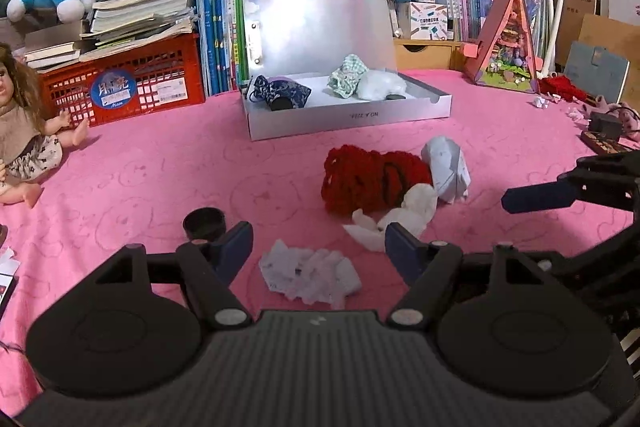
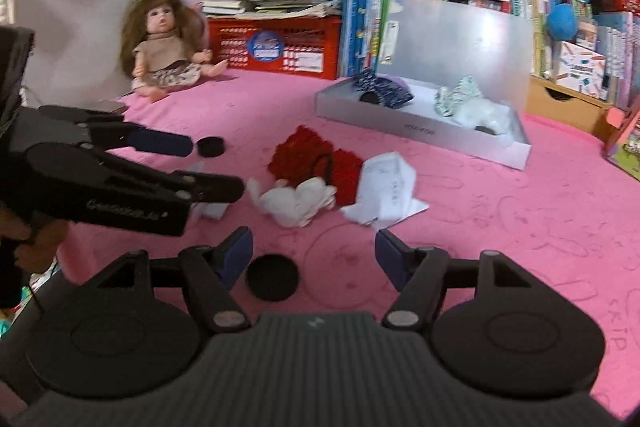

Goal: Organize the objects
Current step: 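Grasp the crumpled white tissue with the left tool while the right tool grasps a black lid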

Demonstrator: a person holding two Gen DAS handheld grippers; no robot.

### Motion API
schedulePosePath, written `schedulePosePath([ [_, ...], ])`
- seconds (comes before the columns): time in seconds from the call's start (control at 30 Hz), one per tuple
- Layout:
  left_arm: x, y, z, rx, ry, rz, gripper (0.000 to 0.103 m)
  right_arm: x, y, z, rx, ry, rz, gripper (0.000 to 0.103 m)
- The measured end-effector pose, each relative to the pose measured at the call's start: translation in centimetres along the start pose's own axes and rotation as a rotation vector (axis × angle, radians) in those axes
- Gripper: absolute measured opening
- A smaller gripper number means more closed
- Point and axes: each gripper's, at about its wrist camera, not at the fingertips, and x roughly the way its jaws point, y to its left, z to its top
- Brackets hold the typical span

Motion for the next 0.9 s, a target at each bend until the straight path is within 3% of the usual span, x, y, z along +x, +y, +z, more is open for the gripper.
schedulePosePath([
  [0.33, 1.6, 0.1, -1.3, 0.004, 0.059, 0.009, 0.077, 1.0, 0.9, -0.9, -0.016, 0.053, 0.033, 0.076],
  [0.57, 1.8, 0.2, -1.5, -0.009, 0.053, 0.001, 0.065, 1.3, 1.2, -1.0, -0.037, 0.050, 0.026, 0.062],
  [0.8, 1.7, 0.5, -1.4, -0.024, 0.057, 0.001, 0.060, 1.3, 0.9, -1.0, -0.016, 0.042, 0.008, 0.039],
  [0.9, 1.7, 0.4, -1.4, -0.026, 0.057, 0.002, 0.059, 1.3, 0.5, -1.0, 0.006, 0.039, -0.005, 0.037],
])
